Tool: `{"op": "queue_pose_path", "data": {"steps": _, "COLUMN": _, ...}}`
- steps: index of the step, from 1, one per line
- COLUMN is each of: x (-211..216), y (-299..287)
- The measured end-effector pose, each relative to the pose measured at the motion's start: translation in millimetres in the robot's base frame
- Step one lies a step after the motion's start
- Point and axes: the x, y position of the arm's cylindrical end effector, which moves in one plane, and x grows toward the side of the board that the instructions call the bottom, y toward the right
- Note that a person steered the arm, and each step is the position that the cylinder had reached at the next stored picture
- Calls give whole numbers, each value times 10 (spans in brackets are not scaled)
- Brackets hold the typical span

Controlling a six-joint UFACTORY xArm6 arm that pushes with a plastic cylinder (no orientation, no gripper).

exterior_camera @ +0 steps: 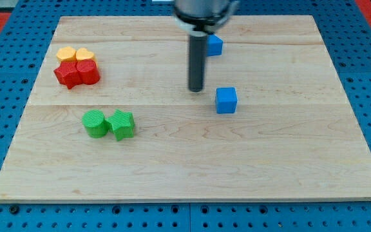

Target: Push green star left to the blue cube

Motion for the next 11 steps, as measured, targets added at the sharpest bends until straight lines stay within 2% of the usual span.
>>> {"op": "queue_pose_path", "data": {"steps": 2, "x": 264, "y": -1706}}
{"op": "queue_pose_path", "data": {"steps": 3, "x": 456, "y": -2191}}
{"op": "queue_pose_path", "data": {"steps": 4, "x": 705, "y": -2076}}
{"op": "queue_pose_path", "data": {"steps": 7, "x": 1009, "y": -875}}
{"op": "queue_pose_path", "data": {"steps": 8, "x": 1008, "y": -875}}
{"op": "queue_pose_path", "data": {"steps": 9, "x": 1007, "y": -501}}
{"op": "queue_pose_path", "data": {"steps": 11, "x": 517, "y": -174}}
